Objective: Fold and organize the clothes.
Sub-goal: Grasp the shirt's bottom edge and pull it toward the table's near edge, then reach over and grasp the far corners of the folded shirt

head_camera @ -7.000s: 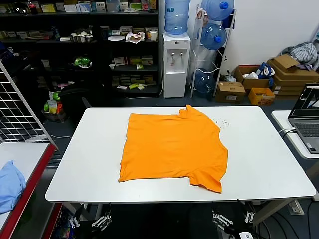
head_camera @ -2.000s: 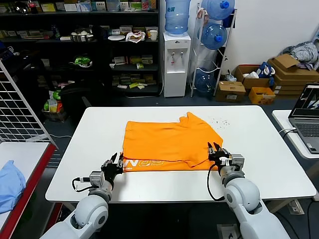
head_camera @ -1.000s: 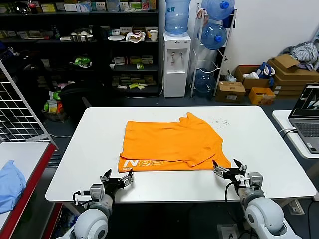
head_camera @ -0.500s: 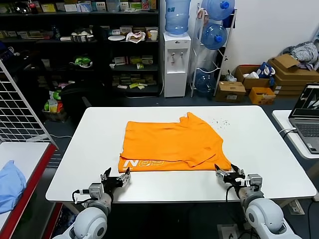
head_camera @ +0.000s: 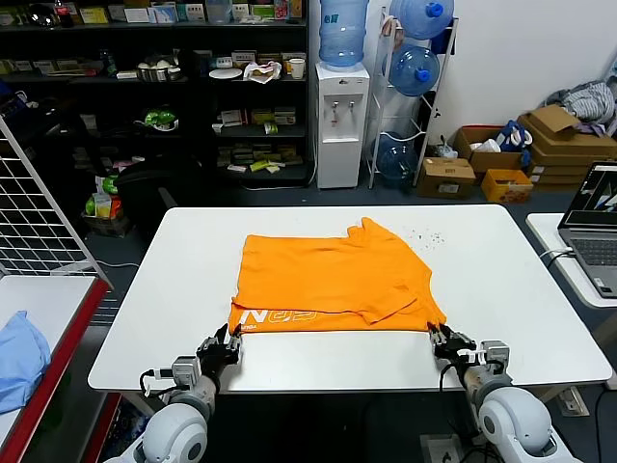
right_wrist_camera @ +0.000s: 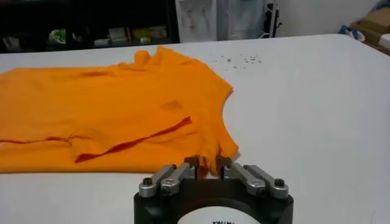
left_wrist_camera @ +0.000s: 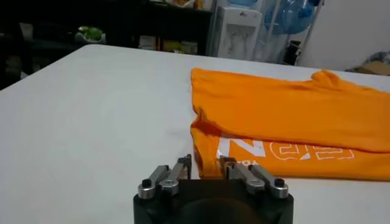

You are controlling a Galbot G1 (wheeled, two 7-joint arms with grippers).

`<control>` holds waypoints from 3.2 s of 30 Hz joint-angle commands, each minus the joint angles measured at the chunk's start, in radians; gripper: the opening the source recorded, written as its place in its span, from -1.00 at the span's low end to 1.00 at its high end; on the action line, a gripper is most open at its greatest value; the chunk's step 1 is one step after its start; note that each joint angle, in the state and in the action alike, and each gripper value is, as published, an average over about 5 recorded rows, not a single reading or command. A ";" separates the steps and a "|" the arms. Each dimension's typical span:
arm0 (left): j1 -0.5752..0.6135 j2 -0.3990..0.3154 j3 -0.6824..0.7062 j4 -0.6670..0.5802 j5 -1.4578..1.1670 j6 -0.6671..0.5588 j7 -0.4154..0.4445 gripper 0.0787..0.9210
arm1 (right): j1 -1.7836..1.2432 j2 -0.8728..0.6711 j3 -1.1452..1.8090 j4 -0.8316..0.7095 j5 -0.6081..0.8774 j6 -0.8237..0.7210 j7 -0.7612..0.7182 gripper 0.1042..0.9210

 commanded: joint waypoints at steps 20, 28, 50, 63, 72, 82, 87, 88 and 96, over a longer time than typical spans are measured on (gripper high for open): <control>0.256 0.250 -0.156 -0.402 -0.192 0.048 -0.088 -0.97 | -0.310 -0.118 0.172 0.291 0.131 -0.051 0.085 -0.95; 0.392 0.244 -0.154 -0.457 -0.149 0.047 -0.085 -0.97 | -0.400 -0.087 0.173 0.340 0.099 -0.051 0.088 -0.95; 0.255 0.257 -0.232 -0.395 -0.190 0.042 -0.031 -0.24 | -0.230 -0.147 0.173 0.351 0.098 -0.018 0.099 -0.10; -0.475 0.200 0.115 0.077 -0.457 0.119 0.057 0.64 | 0.651 -0.162 -0.309 -0.126 0.333 -0.131 0.282 0.81; -0.647 0.083 0.227 0.343 -0.457 0.147 0.132 1.00 | 0.890 -0.004 -0.485 -0.447 0.342 -0.217 0.301 1.00; -0.694 0.011 0.265 0.445 -0.424 0.165 0.183 1.00 | 0.916 0.091 -0.499 -0.597 0.297 -0.240 0.255 1.00; -0.697 -0.012 0.278 0.456 -0.413 0.170 0.178 1.00 | 0.903 0.095 -0.504 -0.604 0.290 -0.240 0.243 1.00; -0.697 -0.014 0.281 0.456 -0.410 0.171 0.178 1.00 | 0.900 0.096 -0.506 -0.603 0.288 -0.239 0.241 1.00; -0.686 -0.012 0.294 0.453 -0.396 0.176 0.180 1.00 | 0.893 0.112 -0.508 -0.623 0.251 -0.225 0.211 1.00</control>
